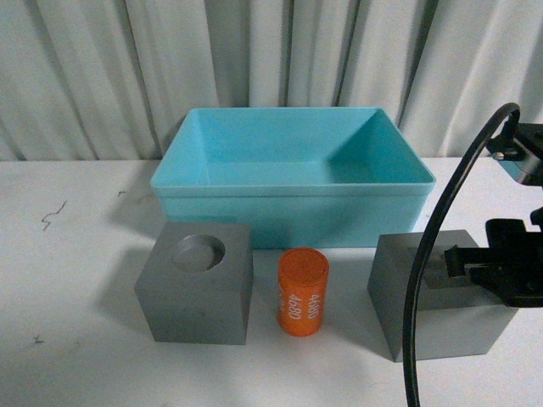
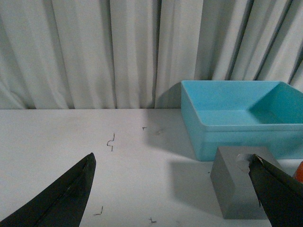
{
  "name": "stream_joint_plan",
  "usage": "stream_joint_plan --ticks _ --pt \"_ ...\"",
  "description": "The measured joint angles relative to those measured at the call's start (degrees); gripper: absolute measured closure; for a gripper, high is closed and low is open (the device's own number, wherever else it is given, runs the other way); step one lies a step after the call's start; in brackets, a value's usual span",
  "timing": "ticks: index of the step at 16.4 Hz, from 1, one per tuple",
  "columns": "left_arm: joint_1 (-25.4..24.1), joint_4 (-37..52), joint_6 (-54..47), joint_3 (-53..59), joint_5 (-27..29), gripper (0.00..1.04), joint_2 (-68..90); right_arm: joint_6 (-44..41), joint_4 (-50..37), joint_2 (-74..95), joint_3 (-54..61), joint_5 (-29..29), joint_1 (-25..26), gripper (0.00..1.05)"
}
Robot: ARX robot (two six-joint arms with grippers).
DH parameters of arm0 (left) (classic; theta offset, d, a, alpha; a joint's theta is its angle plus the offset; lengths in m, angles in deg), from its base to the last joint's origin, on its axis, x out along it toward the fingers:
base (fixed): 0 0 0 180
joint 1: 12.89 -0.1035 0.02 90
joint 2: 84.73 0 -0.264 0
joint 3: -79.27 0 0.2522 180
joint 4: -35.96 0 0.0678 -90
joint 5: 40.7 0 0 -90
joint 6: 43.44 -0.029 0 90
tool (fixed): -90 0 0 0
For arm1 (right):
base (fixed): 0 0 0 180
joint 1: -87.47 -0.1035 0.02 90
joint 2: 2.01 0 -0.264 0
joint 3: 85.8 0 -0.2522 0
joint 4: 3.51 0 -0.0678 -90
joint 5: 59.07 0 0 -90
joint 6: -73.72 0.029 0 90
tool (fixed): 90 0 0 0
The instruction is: Place gray and orange parts in blue box
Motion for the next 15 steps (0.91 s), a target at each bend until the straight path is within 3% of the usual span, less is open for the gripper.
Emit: stream_joint_plan --ticks 1,2,3,7,15 --pt "0.0 0.0 0.0 0.0 0.0 0.07 0.0 0.1 3.4 -9.3 0.9 -0.1 3.1 0.87" --pt "0.0 0.0 0.0 0.0 0.0 0.07 0.0 -2.1 3.4 -17.2 -8.8 0.5 6.1 0.87" --pt "0.0 0.0 0.0 0.0 0.0 0.07 0.0 -3.2 -1.5 -12.5 -19.6 2.1 5.9 0.87" --pt "0.0 0.0 0.0 0.0 0.0 0.07 0.0 -0.5 -2.6 4.8 -32.4 5.3 2.6 0.87" --pt "0.0 0.0 0.0 0.0 0.0 0.07 0.0 3.7 0.4 14.6 -38.7 4.7 -0.4 0.87"
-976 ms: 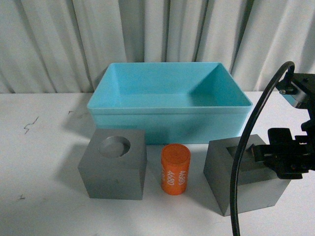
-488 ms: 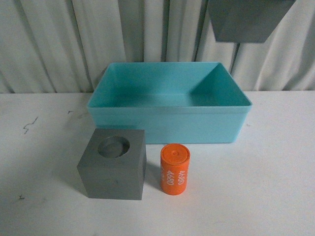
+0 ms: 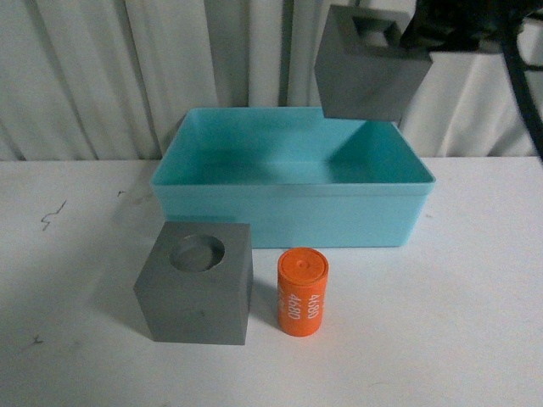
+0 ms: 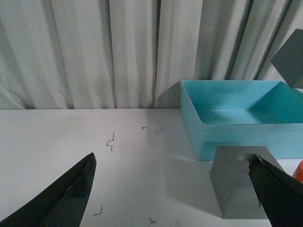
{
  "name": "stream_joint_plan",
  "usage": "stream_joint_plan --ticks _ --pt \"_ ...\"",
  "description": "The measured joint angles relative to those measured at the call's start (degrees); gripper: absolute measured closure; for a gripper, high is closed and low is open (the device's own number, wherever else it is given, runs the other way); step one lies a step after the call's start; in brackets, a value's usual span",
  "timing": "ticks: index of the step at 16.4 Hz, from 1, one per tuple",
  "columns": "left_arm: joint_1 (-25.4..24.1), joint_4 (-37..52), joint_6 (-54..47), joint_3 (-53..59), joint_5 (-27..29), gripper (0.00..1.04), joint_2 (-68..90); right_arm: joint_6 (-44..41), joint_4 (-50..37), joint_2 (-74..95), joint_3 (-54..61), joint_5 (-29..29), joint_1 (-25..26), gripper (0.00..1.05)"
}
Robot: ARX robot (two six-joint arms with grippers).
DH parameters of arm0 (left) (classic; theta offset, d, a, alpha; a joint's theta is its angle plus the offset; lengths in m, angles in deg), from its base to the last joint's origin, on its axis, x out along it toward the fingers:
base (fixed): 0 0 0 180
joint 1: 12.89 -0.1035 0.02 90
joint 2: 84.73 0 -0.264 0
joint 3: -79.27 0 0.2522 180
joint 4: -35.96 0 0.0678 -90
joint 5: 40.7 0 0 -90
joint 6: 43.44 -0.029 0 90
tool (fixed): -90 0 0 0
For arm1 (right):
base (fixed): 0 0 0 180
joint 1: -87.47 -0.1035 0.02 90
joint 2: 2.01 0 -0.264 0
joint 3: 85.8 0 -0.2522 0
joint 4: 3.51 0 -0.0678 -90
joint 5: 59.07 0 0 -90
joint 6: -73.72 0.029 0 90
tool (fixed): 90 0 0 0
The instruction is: Place gray and orange parts in blue box
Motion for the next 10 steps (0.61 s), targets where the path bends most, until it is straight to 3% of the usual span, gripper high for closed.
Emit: stream_joint_plan --ticks 5,10 --pt "0.0 0.0 0.0 0.0 0.0 0.07 0.0 5.1 2.7 7.1 -3.4 -3.8 -0.6 0.87" --pt "0.0 0.0 0.0 0.0 0.0 0.07 0.0 8.0 1.6 8.9 -3.9 -3.8 -0.7 0.87"
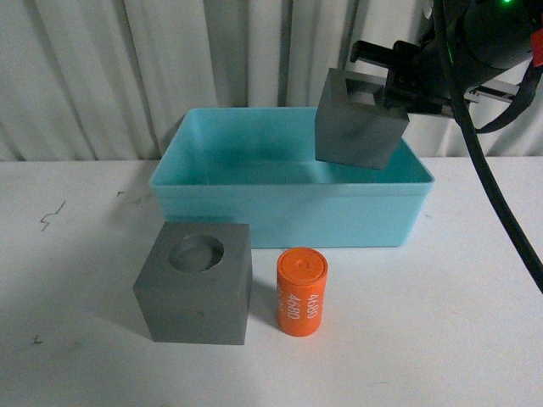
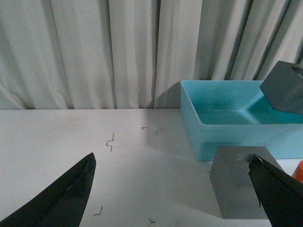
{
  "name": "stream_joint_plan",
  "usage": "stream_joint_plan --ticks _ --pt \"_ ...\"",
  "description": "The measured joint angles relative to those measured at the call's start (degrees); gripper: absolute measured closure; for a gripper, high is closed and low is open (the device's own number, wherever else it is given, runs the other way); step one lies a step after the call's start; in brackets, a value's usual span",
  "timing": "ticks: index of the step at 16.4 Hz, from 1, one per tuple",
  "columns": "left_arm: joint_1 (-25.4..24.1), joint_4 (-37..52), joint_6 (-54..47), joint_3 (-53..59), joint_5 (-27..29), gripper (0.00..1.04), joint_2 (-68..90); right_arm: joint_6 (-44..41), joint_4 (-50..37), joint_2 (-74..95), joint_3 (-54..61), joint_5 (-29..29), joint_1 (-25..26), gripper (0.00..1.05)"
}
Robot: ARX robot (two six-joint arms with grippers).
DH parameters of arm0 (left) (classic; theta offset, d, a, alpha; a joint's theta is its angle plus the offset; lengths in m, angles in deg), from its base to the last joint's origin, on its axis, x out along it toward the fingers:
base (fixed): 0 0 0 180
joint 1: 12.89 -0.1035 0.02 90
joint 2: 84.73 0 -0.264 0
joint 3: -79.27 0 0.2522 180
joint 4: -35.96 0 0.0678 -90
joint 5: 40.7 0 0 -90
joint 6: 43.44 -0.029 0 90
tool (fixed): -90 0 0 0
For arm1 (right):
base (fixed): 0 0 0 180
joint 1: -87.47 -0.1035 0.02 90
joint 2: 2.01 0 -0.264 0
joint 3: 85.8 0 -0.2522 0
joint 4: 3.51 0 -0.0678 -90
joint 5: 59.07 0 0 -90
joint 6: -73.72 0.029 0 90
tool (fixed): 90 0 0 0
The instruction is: Place gray and orange parts in blue box
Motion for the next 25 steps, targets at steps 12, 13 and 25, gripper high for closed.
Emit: stream_joint_plan --ticks 12,13,25 --pt "0.0 0.0 0.0 0.0 0.0 0.07 0.0 4.5 -2.2 1.2 -1.5 -3.0 0.0 0.35" --pt "0.0 0.0 0.0 0.0 0.0 0.07 0.0 4.8 -4.6 -1.7 0.0 -3.2 0.0 0.26" --pt "0.0 0.0 0.0 0.0 0.0 0.07 0.0 4.7 -9.5 -43.3 41.4 -18.7 -0.2 0.06"
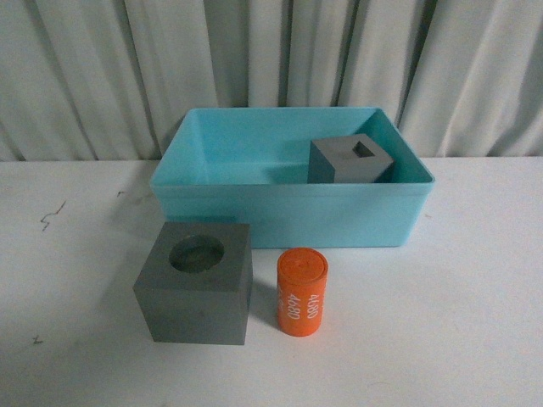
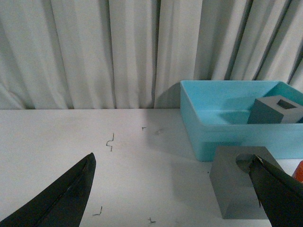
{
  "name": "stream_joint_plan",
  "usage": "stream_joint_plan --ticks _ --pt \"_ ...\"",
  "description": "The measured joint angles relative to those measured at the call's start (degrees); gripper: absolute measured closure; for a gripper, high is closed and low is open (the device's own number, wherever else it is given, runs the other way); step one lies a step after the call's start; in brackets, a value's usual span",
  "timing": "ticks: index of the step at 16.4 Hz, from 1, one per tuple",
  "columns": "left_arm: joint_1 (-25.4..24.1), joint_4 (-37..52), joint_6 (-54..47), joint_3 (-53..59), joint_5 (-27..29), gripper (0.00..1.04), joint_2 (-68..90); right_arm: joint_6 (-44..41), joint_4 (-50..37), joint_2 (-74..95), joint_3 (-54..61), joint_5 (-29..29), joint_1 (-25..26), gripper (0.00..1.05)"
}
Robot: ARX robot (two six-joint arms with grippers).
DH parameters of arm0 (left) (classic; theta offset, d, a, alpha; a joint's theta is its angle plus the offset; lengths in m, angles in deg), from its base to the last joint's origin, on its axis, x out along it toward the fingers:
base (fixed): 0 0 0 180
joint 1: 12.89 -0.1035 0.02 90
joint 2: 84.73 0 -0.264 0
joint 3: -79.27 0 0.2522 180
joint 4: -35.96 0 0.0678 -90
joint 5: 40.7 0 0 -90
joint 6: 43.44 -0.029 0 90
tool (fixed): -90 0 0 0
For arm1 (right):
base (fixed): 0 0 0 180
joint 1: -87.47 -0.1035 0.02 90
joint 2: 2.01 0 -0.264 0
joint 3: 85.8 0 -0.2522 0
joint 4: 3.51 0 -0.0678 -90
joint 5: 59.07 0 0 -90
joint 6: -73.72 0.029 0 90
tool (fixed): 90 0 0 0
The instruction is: Place gray and orange parts in blue box
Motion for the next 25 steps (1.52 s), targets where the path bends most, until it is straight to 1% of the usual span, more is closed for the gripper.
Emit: stream_joint_plan --ticks 1,2,4,5,6,7,8,9,10,11,13,16,17,18,20,25 --pt "0.0 0.0 0.0 0.0 0.0 0.07 0.0 1.4 2.2 -3.0 3.2 -1.9 -0.5 0.06" --pt "0.0 0.0 0.0 0.0 0.0 0.07 0.0 2.0 3.0 -4.0 4.2 -2.4 -0.7 0.06" --pt "0.0 0.0 0.0 0.0 0.0 0.07 0.0 10.7 11.4 -14.5 14.3 -8.9 -5.7 0.06" --pt "0.0 0.0 0.0 0.0 0.0 0.07 0.0 10.1 -0.2 -15.4 19.0 -6.4 -5.6 0.11" --pt "0.0 0.0 0.0 0.0 0.1 0.07 0.0 3.5 -15.3 -16.0 24.7 -0.9 -3.0 0.22" --pt "0.0 -0.1 0.0 0.0 0.1 0.07 0.0 -4.0 -25.5 -18.1 30.9 2.8 -1.3 0.33" --pt "0.0 0.0 0.0 0.0 0.0 0.07 0.0 -13.2 -33.6 -21.0 35.3 5.4 0.4 0.46" --pt "0.0 0.0 0.0 0.0 0.0 0.07 0.0 -18.6 -36.5 -24.0 36.3 7.0 1.9 0.58" --pt "0.0 0.0 0.0 0.0 0.0 0.07 0.0 -21.1 -36.1 -26.4 37.2 8.3 3.1 0.69" --pt "0.0 0.0 0.0 0.0 0.0 0.07 0.0 -22.6 -34.8 -28.6 39.2 9.6 4.3 0.82" --pt "0.0 0.0 0.0 0.0 0.0 0.07 0.0 -24.0 -32.3 -32.4 41.9 11.5 6.3 1.03" --pt "0.0 0.0 0.0 0.0 0.0 0.07 0.0 -24.3 -28.9 -38.9 43.7 14.2 8.7 1.03" --pt "0.0 0.0 0.0 0.0 0.0 0.07 0.0 -24.4 -26.7 -41.3 44.8 18.5 13.2 1.03" --pt "0.0 0.0 0.0 0.0 0.0 0.07 0.0 -24.4 -25.3 -43.2 45.2 18.3 14.2 1.03" --pt "0.0 0.0 0.0 0.0 0.0 0.07 0.0 -24.5 -23.9 -46.6 47.4 19.1 13.7 1.03" --pt "0.0 0.0 0.0 0.0 0.0 0.07 0.0 -24.5 -16.6 -55.3 47.4 19.1 13.7 1.03"
